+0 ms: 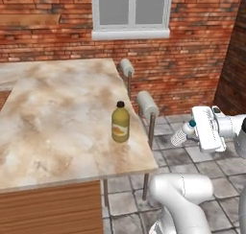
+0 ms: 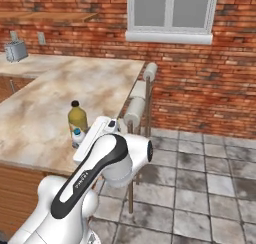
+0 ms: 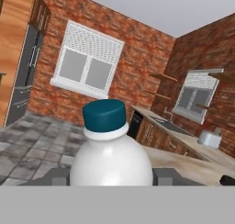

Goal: Move the drinks to the dining counter.

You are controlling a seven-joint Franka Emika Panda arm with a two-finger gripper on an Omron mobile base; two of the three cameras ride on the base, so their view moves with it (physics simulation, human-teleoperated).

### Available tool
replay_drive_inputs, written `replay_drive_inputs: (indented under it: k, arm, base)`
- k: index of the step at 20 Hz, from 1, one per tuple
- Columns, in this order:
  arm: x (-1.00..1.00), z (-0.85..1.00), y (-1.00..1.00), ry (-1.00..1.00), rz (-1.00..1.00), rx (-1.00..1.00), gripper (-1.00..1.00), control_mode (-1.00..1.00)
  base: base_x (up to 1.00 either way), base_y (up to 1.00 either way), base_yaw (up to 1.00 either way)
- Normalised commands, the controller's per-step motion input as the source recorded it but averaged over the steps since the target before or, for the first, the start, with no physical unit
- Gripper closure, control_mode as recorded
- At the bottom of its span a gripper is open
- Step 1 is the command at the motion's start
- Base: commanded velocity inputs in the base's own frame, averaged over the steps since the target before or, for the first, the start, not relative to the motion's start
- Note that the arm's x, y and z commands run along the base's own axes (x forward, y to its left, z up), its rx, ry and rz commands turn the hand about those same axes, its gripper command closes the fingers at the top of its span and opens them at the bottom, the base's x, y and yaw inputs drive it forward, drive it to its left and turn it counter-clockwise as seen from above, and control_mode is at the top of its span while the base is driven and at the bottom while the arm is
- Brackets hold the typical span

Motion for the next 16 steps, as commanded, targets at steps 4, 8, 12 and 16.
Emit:
replay_drive_inputs:
  k: [4,8,12,16]
  arm:
    - [0.00,0.00,0.00,0.00,0.00,0.00,1.00,1.00]
    - [0.00,0.00,0.00,0.00,0.00,0.00,1.00,1.00]
    - [0.00,0.00,0.00,0.00,0.00,0.00,1.00,1.00]
    - [0.00,0.00,0.00,0.00,0.00,0.00,1.00,1.00]
  base:
    - [0.42,0.26,-0.20]
    - [0.25,0.42,-0.15]
    - [0.00,0.60,-0.09]
    - [0.00,0.61,-0.06]
